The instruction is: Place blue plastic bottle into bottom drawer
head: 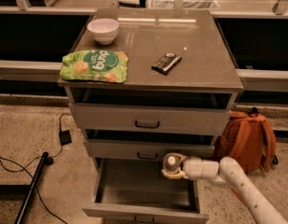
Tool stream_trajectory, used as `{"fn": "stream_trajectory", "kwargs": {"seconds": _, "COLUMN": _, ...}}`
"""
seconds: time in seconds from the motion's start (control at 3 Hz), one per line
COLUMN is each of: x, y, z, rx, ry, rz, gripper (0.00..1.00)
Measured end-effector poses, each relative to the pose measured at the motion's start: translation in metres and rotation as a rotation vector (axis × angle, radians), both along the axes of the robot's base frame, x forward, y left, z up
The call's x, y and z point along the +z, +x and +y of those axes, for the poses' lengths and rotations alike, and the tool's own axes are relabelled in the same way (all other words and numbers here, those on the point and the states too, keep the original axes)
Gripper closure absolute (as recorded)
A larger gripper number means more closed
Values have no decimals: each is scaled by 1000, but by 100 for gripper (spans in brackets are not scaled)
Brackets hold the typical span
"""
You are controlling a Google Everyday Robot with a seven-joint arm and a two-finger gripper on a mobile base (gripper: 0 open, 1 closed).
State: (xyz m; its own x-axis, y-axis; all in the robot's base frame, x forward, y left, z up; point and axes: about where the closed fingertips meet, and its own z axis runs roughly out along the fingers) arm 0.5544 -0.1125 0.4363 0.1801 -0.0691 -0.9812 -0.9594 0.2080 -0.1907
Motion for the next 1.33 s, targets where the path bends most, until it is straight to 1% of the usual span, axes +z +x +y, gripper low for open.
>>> {"fn": "stream_trajectory", "kwargs": {"seconds": 0.33, "x": -67, "y": -9, "z": -9, "rx": 35, "ry": -14, "rz": 10, "gripper": 100}}
{"fn": "stream_trajectory", "kwargs": {"seconds": 0.67, "x": -72, "y": -5, "z": -14, "rx": 23, "ry": -14, "rz": 9, "gripper": 100}}
{"fn": "stream_trajectory", "kwargs": {"seconds": 1.0, "x": -85, "y": -3, "z": -13, "rx": -12, "ry": -33, "rz": -1, "gripper": 100}}
{"fn": "stream_trajectory", "kwargs": {"seconds": 1.33, "x": -126, "y": -2, "z": -10, "rx": -51, "ry": -103, "rz": -8, "gripper": 100}}
